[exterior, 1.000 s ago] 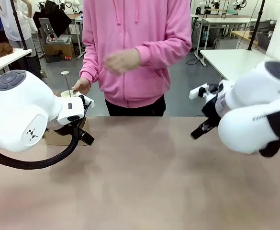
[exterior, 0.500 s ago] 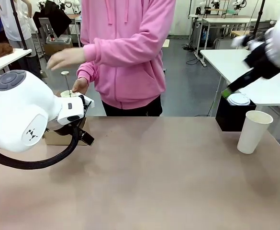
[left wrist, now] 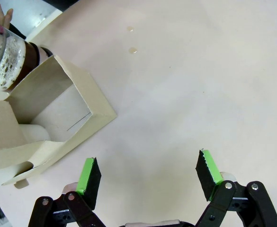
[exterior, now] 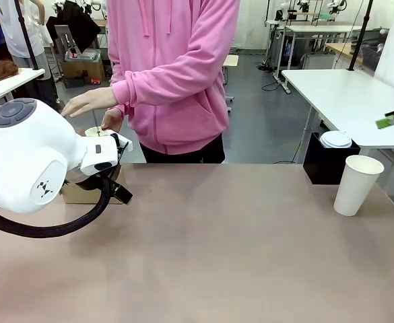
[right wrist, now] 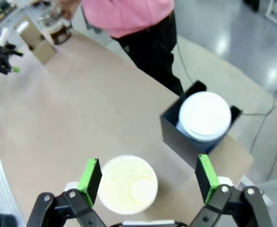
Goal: Pour a drink into a cup and package it in a carrier.
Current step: Pick up the 600 ml Paper Cup and place it in the middle top area of the table.
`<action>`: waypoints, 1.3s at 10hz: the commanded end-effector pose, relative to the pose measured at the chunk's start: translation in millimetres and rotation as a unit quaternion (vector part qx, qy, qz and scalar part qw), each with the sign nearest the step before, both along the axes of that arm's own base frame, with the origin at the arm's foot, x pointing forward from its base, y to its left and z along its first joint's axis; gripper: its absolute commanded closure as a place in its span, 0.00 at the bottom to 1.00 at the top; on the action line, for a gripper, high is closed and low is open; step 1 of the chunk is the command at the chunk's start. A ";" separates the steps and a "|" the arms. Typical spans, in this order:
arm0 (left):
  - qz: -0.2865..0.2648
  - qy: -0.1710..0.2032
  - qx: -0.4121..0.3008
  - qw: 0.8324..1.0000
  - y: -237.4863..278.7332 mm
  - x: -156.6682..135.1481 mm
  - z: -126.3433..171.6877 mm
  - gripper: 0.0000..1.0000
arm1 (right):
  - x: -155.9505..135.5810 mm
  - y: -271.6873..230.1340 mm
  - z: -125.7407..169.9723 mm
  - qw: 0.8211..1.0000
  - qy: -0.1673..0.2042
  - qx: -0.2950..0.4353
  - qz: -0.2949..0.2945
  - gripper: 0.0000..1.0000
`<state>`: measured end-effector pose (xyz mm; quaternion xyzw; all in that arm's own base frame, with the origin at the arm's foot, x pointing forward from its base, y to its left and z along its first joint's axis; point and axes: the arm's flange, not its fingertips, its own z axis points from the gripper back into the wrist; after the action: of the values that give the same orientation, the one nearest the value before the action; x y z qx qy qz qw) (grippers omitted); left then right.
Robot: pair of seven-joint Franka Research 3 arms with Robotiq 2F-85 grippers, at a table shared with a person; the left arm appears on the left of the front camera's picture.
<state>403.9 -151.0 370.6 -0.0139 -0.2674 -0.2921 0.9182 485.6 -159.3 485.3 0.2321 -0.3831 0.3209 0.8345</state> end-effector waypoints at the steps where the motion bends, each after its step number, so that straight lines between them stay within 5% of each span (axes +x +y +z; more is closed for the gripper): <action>1: 0.000 0.000 0.000 1.000 -0.2 -0.3 0.1 0.00 | 13.5 -21.1 -22.8 0.999 -0.020 0.020 0.021 0.00; 3: 0.000 0.000 0.000 1.000 -0.2 -0.3 0.1 0.00 | 17.7 -7.4 -31.3 1.000 -0.001 -0.003 -0.017 0.00; 4: 0.000 0.000 0.000 1.000 -0.2 -0.3 0.1 0.00 | -1.8 -29.4 -31.4 1.000 -0.008 0.016 0.007 0.00; 9: 0.000 0.000 0.000 1.000 -0.2 -0.3 0.1 0.00 | 2.2 -45.2 -52.1 0.999 -0.007 0.036 0.023 0.00; 13: 0.000 0.000 0.000 1.000 -0.2 -0.3 0.1 0.00 | -16.2 -83.0 -127.1 0.982 -0.102 0.141 0.079 0.00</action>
<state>403.9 -151.1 370.6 -0.0138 -0.2673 -0.2922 0.9181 465.4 -234.6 375.7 0.3098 -0.4652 0.3374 0.7575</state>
